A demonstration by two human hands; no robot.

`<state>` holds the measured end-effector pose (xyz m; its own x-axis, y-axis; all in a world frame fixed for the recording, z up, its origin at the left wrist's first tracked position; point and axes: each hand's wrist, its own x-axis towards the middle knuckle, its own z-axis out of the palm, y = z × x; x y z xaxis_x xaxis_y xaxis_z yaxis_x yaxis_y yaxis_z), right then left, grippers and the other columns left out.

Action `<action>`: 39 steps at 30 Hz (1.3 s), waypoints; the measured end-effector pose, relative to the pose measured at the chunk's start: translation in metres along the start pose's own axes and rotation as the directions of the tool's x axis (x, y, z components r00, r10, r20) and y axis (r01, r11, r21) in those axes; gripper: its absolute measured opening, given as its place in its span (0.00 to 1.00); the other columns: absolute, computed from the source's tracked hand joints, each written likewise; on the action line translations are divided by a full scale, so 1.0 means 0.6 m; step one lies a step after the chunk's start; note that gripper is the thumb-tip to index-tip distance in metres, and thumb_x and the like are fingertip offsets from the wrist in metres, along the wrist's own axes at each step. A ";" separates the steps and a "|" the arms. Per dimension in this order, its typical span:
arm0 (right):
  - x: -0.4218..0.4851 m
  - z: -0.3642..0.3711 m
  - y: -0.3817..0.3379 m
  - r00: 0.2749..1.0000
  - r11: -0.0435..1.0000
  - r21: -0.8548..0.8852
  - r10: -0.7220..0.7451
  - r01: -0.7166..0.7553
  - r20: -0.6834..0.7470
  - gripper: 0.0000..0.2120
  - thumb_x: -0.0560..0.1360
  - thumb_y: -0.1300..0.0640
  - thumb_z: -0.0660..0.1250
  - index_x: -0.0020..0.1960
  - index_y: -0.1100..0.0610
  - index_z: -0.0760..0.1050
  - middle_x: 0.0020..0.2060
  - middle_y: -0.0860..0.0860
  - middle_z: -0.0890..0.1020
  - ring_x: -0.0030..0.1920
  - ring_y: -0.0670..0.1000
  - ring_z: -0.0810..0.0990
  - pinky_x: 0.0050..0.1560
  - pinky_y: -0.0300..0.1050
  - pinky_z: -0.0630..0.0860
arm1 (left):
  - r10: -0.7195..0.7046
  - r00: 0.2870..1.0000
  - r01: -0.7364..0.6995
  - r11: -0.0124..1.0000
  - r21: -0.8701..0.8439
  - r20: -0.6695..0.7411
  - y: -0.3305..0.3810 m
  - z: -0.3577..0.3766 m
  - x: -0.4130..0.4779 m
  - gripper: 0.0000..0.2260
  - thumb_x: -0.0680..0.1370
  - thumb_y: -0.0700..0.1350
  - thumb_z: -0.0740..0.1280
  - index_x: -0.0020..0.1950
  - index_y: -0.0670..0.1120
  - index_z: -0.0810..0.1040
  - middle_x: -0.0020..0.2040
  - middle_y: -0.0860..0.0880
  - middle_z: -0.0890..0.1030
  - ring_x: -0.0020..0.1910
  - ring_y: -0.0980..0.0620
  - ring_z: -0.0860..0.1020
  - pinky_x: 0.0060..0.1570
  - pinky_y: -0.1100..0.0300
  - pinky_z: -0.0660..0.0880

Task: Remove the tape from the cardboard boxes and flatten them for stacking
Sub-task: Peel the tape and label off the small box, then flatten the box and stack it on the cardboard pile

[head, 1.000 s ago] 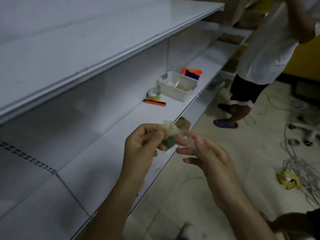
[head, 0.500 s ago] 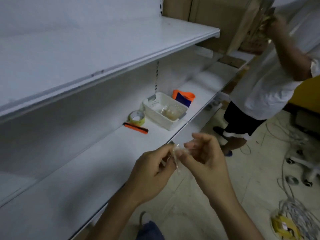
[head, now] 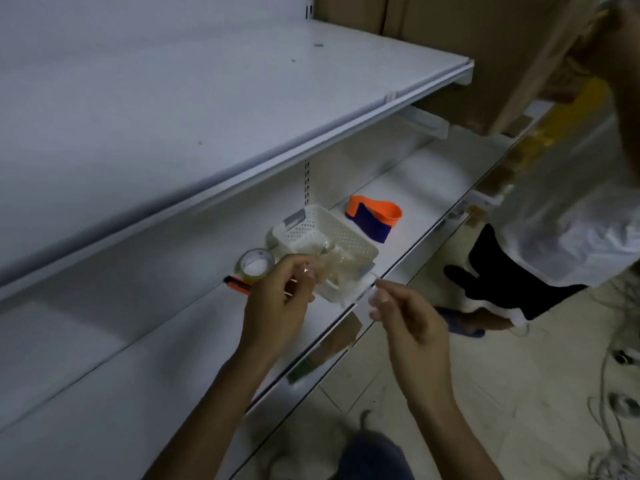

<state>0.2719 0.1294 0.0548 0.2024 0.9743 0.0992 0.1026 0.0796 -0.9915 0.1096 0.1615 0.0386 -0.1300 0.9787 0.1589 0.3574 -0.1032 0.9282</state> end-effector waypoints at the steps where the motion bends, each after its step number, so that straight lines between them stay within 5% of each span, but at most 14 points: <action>1: 0.019 0.008 0.006 0.997 0.999 -0.027 -0.030 0.032 0.068 0.07 0.76 0.55 0.65 0.50 0.51 0.81 0.42 0.46 0.84 0.43 0.42 0.81 0.40 0.32 0.75 | -0.005 1.000 0.005 1.000 0.030 -0.009 -0.001 0.014 0.008 0.06 0.78 0.50 0.61 0.49 0.62 0.75 0.44 0.59 0.82 0.41 0.58 0.80 0.42 0.53 0.80; 5: 0.097 0.026 0.025 0.951 0.987 -0.026 -0.144 0.157 0.274 0.08 0.74 0.56 0.69 0.52 0.56 0.81 0.46 0.46 0.83 0.48 0.44 0.81 0.44 0.34 0.75 | -0.061 0.994 0.058 0.998 -0.036 -0.087 -0.004 0.084 0.024 0.05 0.79 0.47 0.61 0.49 0.55 0.76 0.43 0.57 0.81 0.43 0.58 0.80 0.43 0.53 0.78; 9: 0.195 0.002 0.064 0.901 0.991 0.096 0.041 -0.091 0.433 0.06 0.73 0.68 0.68 0.42 0.59 0.81 0.37 0.48 0.84 0.40 0.44 0.82 0.39 0.32 0.75 | -0.160 0.979 0.161 0.987 0.001 -0.123 -0.011 0.150 0.042 0.13 0.76 0.57 0.58 0.57 0.55 0.74 0.48 0.58 0.81 0.47 0.57 0.80 0.49 0.50 0.77; 12: 0.287 -0.008 0.116 0.910 0.971 0.055 0.197 -0.232 0.366 0.10 0.73 0.70 0.64 0.40 0.58 0.79 0.37 0.54 0.83 0.40 0.49 0.81 0.41 0.41 0.79 | -0.241 0.968 0.240 0.970 -0.021 -0.069 -0.009 0.192 0.053 0.28 0.74 0.64 0.58 0.73 0.65 0.56 0.56 0.61 0.78 0.50 0.62 0.79 0.54 0.61 0.76; 14: 0.350 -0.002 0.165 0.946 0.982 -0.110 0.180 -0.156 0.270 0.09 0.74 0.67 0.65 0.39 0.56 0.77 0.41 0.55 0.82 0.44 0.52 0.80 0.47 0.48 0.79 | -0.300 0.950 0.297 0.954 -0.046 -0.084 -0.010 0.221 0.052 0.34 0.75 0.61 0.61 0.75 0.63 0.45 0.56 0.60 0.78 0.48 0.63 0.79 0.52 0.67 0.75; 16: 0.399 0.010 0.213 0.932 0.926 -0.367 0.049 0.093 0.360 0.09 0.74 0.63 0.68 0.40 0.50 0.75 0.45 0.51 0.80 0.46 0.51 0.79 0.44 0.38 0.74 | -0.357 0.916 0.355 0.934 -0.046 -0.181 -0.019 0.241 0.041 0.31 0.78 0.51 0.64 0.74 0.59 0.48 0.55 0.59 0.78 0.48 0.62 0.79 0.49 0.70 0.75; 18: 0.434 0.027 0.260 0.832 0.791 -0.500 -0.022 0.354 0.555 0.02 0.75 0.58 0.67 0.43 0.54 0.76 0.47 0.48 0.75 0.45 0.51 0.78 0.40 0.31 0.70 | -0.385 0.881 0.394 0.919 -0.027 -0.276 -0.021 0.249 0.023 0.27 0.79 0.46 0.64 0.72 0.60 0.54 0.55 0.62 0.76 0.50 0.66 0.77 0.48 0.75 0.72; 22: 0.462 0.061 0.332 0.556 0.413 -0.523 0.046 0.746 0.830 0.09 0.76 0.54 0.63 0.47 0.60 0.76 0.50 0.55 0.76 0.45 0.54 0.77 0.46 0.45 0.75 | -0.451 0.798 0.474 0.879 -0.045 -0.400 -0.022 0.272 -0.017 0.23 0.78 0.48 0.63 0.72 0.57 0.61 0.55 0.62 0.77 0.51 0.67 0.76 0.48 0.75 0.72; 25: 0.463 0.079 0.353 0.497 0.478 -0.522 0.189 0.707 0.847 0.03 0.75 0.59 0.64 0.46 0.56 0.77 0.48 0.55 0.79 0.46 0.54 0.78 0.45 0.46 0.74 | -0.489 0.739 0.531 0.846 -0.046 -0.463 -0.017 0.293 -0.044 0.22 0.77 0.52 0.61 0.70 0.57 0.63 0.55 0.63 0.76 0.52 0.68 0.76 0.48 0.77 0.71; 29: 0.480 0.086 0.345 0.397 0.602 -0.546 0.375 0.582 0.837 0.04 0.75 0.59 0.64 0.48 0.54 0.75 0.46 0.53 0.80 0.48 0.55 0.79 0.49 0.48 0.76 | -0.475 0.721 0.543 0.840 -0.015 -0.504 -0.007 0.304 -0.054 0.19 0.79 0.45 0.62 0.68 0.57 0.65 0.56 0.64 0.75 0.54 0.68 0.75 0.52 0.74 0.72; 32: 0.479 0.063 0.307 0.484 0.706 -0.502 0.254 0.500 0.838 0.08 0.72 0.59 0.68 0.45 0.55 0.68 0.40 0.51 0.74 0.42 0.52 0.75 0.39 0.43 0.71 | -0.383 0.686 0.512 0.858 0.037 -0.619 0.011 0.295 -0.036 0.19 0.79 0.44 0.63 0.70 0.53 0.67 0.59 0.60 0.76 0.57 0.65 0.75 0.56 0.68 0.73; 34: 0.449 0.044 0.275 0.475 0.734 -0.382 0.093 0.561 0.875 0.09 0.71 0.59 0.69 0.45 0.55 0.69 0.41 0.49 0.74 0.42 0.50 0.74 0.37 0.39 0.67 | -0.288 0.655 0.501 0.858 0.116 -0.698 0.027 0.280 -0.024 0.18 0.80 0.46 0.62 0.71 0.51 0.67 0.64 0.55 0.75 0.63 0.61 0.73 0.60 0.62 0.72; 39: 0.316 0.042 0.137 0.066 0.683 0.219 -0.365 0.697 0.929 0.11 0.73 0.55 0.69 0.55 0.56 0.77 0.51 0.49 0.80 0.52 0.45 0.75 0.50 0.40 0.74 | 0.063 0.647 0.519 0.694 0.499 -0.760 0.071 0.210 -0.030 0.21 0.80 0.48 0.56 0.74 0.47 0.62 0.73 0.48 0.65 0.73 0.50 0.62 0.70 0.52 0.62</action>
<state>0.2943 0.3257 -0.0101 -0.9286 0.2307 0.2907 -0.0022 0.7799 -0.6260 0.2439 0.1618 0.0328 -0.7644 0.4918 0.4169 0.6423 0.5246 0.5588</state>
